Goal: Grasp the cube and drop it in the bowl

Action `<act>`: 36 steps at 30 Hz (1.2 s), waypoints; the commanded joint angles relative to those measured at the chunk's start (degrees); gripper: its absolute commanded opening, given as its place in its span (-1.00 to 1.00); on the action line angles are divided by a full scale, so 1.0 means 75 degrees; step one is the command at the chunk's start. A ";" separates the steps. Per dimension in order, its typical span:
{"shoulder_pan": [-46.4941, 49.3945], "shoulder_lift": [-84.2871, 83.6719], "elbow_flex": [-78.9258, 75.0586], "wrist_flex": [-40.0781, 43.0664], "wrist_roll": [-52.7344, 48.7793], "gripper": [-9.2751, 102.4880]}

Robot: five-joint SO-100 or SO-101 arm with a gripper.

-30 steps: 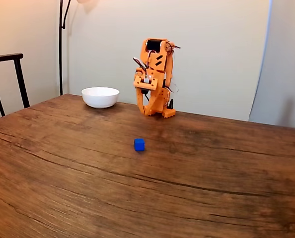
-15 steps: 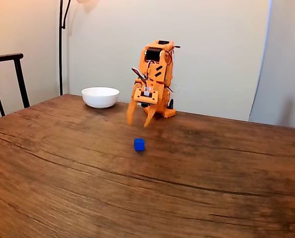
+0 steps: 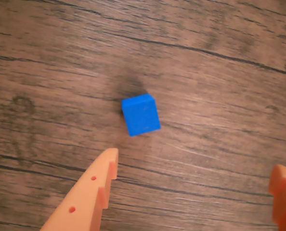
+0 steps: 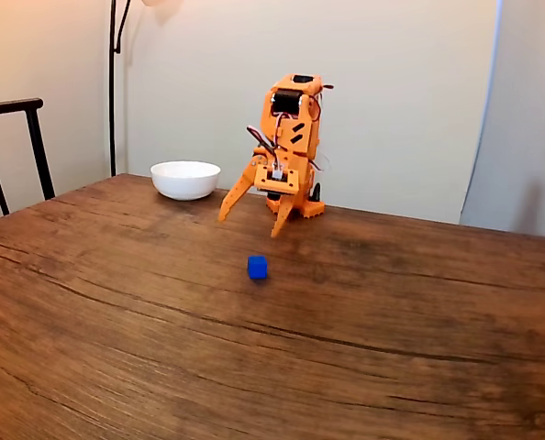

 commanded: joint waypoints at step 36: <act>-0.0141 -0.1816 0.0082 -0.1523 -0.0340 -0.04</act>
